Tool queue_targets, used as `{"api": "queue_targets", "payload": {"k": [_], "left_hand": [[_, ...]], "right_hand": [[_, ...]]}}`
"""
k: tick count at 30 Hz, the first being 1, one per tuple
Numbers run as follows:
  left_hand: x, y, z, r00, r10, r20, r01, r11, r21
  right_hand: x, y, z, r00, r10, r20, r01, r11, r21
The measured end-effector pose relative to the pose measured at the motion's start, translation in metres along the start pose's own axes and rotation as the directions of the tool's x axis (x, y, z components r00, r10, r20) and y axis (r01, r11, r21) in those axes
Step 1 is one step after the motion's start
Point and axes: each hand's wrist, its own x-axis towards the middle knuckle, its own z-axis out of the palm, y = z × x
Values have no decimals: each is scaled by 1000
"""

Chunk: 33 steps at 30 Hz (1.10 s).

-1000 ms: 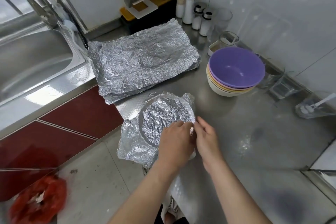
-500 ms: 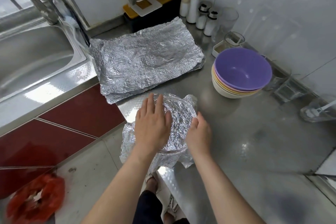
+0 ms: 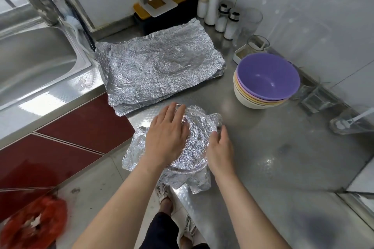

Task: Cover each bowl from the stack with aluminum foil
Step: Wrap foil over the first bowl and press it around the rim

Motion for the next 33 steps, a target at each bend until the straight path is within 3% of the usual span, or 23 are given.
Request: {"api": "queue_targets", "payload": {"k": [8,11,15,19,22,27,33], "left_hand": [[-2,3,3,999,43,-2,-43,997,61],[-1,1,0,998,63,3,-63,997,33],[-9,-4,-2,998,-17,-62,16,1000,-22],[-11,-6,3,999,-35,-40,34,998,-48],[-9,-6,5,999,-14,-44,13,1000,-23],[-8,-4,7,998,-10,-55,10,1000,1],[-6,-7,10,996,38,-76,-37,999,25]], "right_hand": [[-10,-1,15,991,-9,-133,14,999,34],[-5,2,8,995,36,-95,-27,995,97],[14,-12,-12,985,169,16,-167,950,264],[33,-32,-19,973,213,89,-228,948,223],[43,-32,-13,977,178,113,-194,970,147],[48,-28,5,995,101,-15,-100,994,41],[36,-17,8,983,-185,3,181,955,-234]]}}
